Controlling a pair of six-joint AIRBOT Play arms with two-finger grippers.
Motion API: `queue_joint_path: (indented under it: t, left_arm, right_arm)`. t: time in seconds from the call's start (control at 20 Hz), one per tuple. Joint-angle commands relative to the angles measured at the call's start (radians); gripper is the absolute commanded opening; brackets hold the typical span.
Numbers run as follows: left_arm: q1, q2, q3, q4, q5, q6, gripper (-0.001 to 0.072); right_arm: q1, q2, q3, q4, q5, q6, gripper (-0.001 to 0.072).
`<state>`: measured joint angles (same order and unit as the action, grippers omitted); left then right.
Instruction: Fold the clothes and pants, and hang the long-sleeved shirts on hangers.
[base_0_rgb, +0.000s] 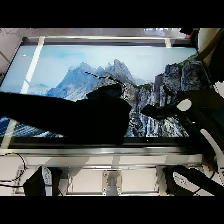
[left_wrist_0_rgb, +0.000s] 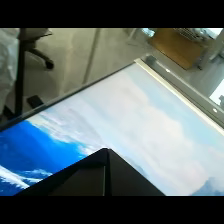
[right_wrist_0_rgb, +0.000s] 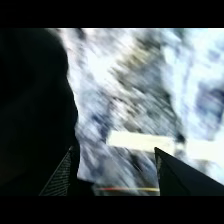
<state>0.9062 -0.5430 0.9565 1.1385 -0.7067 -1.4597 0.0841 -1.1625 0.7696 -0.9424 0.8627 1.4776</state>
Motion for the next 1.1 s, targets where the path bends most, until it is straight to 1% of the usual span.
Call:
queue_joint_path:
  t: [0.0,0.25,0.35,0.5,0.6,0.65,0.7,0.8,0.95,1.05]
  left_arm:
    - [0.122,0.008,0.001,0.031,-0.012,-0.022,0.0005]
    - [0.123,-0.019,0.001,0.030,-0.013,-0.022,0.0005]
    - [0.123,-0.032,0.001,0.028,-0.013,-0.021,0.0005]
    - [0.123,-0.043,0.001,0.028,-0.013,-0.021,0.0005]
    - [0.123,-0.046,0.001,0.029,-0.013,-0.017,0.0005]
    - [0.123,-0.048,0.001,0.028,-0.013,-0.017,0.0005]
    - [0.123,-0.050,0.001,0.029,-0.013,-0.017,0.0005]
    - [0.123,-0.050,0.001,0.029,-0.013,-0.017,0.0005]
    - [0.123,-0.050,0.001,0.029,-0.013,-0.017,0.0005]
    - [0.123,-0.050,0.001,0.029,-0.014,-0.017,0.0005]
  right_arm:
    - [0.066,-0.109,0.090,0.050,-0.070,-0.002,0.0554]
    - [0.122,-0.351,0.362,0.051,-0.042,-0.004,0.0553]
    - [0.122,-0.447,0.474,0.052,0.027,-0.002,0.0553]
    - [0.122,-0.576,0.594,0.052,0.171,-0.004,0.0553]
    - [0.122,-0.618,0.619,0.054,0.206,-0.012,0.0552]
    - [0.122,-0.626,0.619,0.069,0.209,-0.035,0.0539]
    - [0.122,-0.632,0.619,0.106,0.221,-0.070,0.0480]
    - [0.122,-0.645,0.619,0.188,0.248,-0.132,0.0480]
    - [0.122,-0.664,0.619,0.250,0.278,-0.159,0.0482]
    - [0.122,-0.679,0.619,0.302,0.331,-0.211,0.0497]
